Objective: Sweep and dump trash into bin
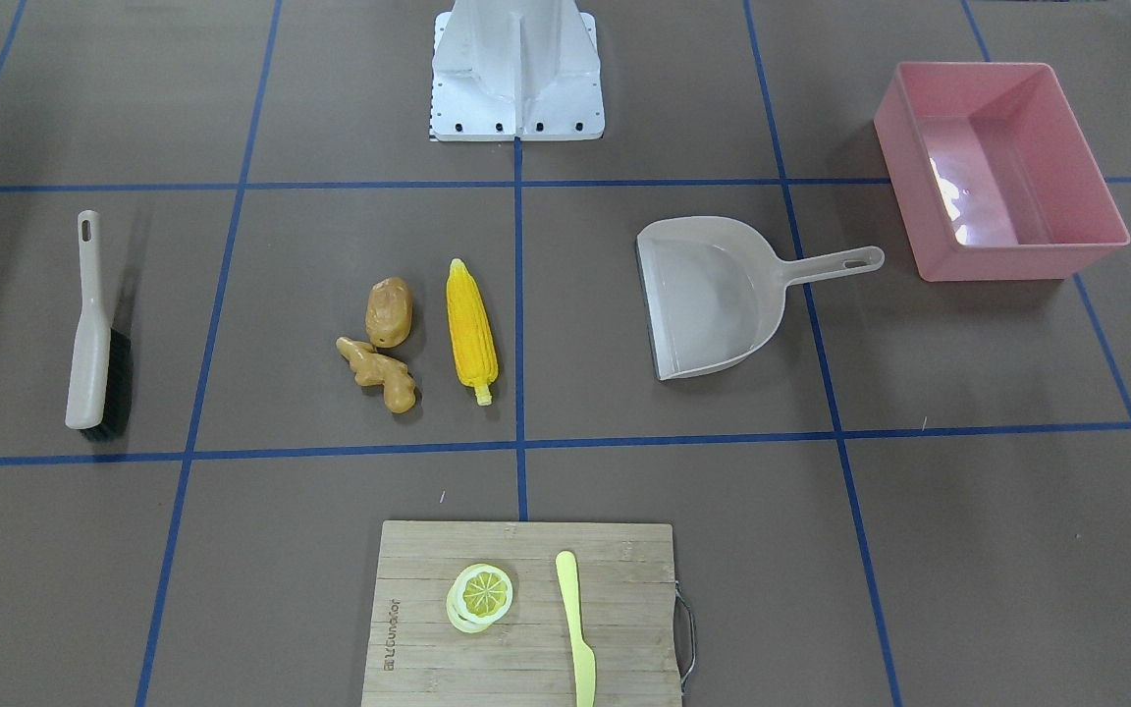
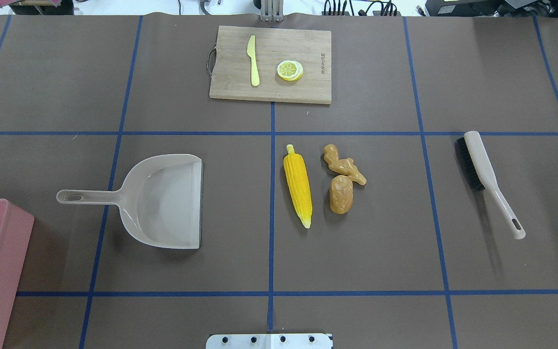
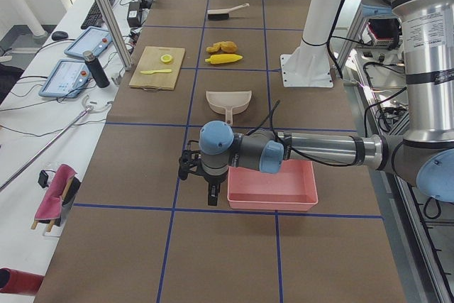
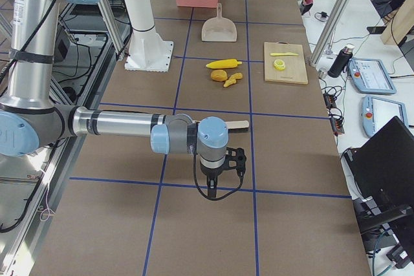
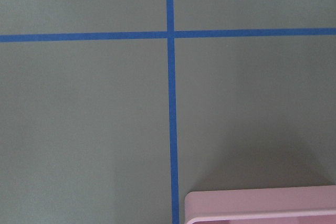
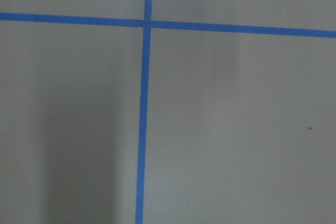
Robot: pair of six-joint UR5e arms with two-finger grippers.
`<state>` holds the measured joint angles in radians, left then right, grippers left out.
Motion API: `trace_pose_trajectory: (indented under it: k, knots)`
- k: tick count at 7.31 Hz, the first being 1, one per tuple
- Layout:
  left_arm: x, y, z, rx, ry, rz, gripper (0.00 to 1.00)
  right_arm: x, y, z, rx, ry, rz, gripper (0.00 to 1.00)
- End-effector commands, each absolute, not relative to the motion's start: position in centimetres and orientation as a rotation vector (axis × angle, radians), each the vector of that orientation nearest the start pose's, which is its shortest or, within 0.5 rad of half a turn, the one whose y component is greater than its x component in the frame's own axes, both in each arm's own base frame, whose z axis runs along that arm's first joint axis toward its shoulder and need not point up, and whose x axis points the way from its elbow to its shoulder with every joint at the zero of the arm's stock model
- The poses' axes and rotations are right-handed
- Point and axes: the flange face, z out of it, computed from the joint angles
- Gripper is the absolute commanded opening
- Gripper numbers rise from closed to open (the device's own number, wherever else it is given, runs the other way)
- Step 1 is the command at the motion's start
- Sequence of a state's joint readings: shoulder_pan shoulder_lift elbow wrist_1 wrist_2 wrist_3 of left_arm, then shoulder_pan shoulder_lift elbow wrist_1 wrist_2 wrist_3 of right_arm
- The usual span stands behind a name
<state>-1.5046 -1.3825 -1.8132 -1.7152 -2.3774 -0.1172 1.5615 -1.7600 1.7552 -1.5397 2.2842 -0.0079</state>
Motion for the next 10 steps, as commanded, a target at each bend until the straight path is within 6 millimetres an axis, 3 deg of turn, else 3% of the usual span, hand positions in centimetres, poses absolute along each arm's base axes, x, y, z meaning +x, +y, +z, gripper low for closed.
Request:
trace_pose_trajectory:
  k: [1, 2, 3, 4, 5, 7, 8, 9, 10]
  knots:
    - [-3.1, -43.0, 56.4, 0.197, 0.817, 0.080, 0.98, 6.4, -41.7, 65.0, 0.018, -0.715, -0.026, 1.00]
    - [-2.6, -42.7, 52.7, 0.261, 0.817, 0.125, 0.98, 6.4, -41.7, 65.1, 0.020, -0.715, -0.034, 1.00]
    - [-2.5, -42.4, 51.4, 0.287, 0.820, 0.140, 0.98, 6.4, -41.7, 65.2, 0.022, -0.713, -0.036, 1.00]
    - [0.5, -42.5, 51.0, 0.262, 0.829, 0.207, 0.98, 6.3, -41.7, 65.5, 0.016, -0.710, -0.028, 1.00]
    - [1.9, -42.1, 48.6, 0.290, 0.839, 0.258, 0.98, 6.2, -41.7, 65.3, 0.019, -0.713, -0.031, 1.00]
    - [3.1, -41.6, 46.2, 0.324, 0.847, 0.306, 0.98, 6.2, -41.8, 65.2, 0.022, -0.712, -0.032, 1.00]
    - [4.1, -41.7, 45.8, 0.360, 0.839, 0.407, 0.98, 5.6, -42.0, 65.0, 0.021, -0.709, -0.048, 1.00]
    - [4.0, -41.7, 45.9, 0.392, 0.813, 0.470, 0.98, 2.9, -43.5, 62.8, 0.050, -0.717, -0.128, 1.00]
    - [4.1, -41.7, 45.7, 0.394, 0.810, 0.488, 0.98, 2.5, -43.3, 61.6, 0.053, -0.781, -0.130, 1.00]
